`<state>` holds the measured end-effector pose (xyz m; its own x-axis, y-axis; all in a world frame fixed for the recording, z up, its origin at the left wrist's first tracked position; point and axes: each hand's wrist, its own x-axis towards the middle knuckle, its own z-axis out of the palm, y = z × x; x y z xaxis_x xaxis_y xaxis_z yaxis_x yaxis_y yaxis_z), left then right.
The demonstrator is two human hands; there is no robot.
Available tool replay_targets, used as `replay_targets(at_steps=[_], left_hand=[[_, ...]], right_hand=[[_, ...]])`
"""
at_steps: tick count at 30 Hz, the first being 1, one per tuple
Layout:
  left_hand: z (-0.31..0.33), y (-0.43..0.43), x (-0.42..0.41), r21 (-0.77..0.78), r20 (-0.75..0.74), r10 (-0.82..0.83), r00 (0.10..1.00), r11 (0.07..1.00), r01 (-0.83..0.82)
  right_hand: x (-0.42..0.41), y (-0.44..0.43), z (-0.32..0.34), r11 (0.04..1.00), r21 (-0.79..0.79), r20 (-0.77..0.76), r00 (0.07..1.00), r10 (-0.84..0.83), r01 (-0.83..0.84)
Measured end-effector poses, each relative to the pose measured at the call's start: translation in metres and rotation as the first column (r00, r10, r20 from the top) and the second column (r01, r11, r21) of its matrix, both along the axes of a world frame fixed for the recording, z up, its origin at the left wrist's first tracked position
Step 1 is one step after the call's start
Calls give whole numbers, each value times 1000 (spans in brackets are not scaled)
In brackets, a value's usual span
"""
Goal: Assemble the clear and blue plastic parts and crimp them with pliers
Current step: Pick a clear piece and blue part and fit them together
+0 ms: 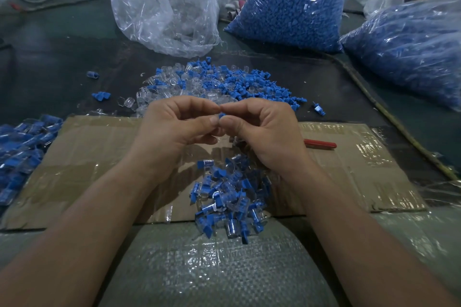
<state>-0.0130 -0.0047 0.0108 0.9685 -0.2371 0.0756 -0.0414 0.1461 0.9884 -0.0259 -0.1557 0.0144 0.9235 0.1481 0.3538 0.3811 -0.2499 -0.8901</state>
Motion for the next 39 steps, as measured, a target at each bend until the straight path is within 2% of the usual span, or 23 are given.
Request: replay_targets(at_steps=[9,19,23,30,39], left_hand=[[-2,2,3,16,-87,13,996,1000,-12],[2,2,3,-40,-160,-48,986,998,42],[5,3,2,-112,-169,-97,981,991,79],[4,2,4,-128,-170,-94,981,989,73],[0,2,5,-34,-167,-72,983,997,67]], right_hand=[[0,-2,-5,997,-2,10,997,73,-73],[2,-4,-9,995,-97,184,983,11,7],[2,-5,-9,994,-100,216,976,-21,44],[4,-6,-10,989,-118,257,965,-52,85],[3,-6,-10,976,-194,264,963,-43,97]])
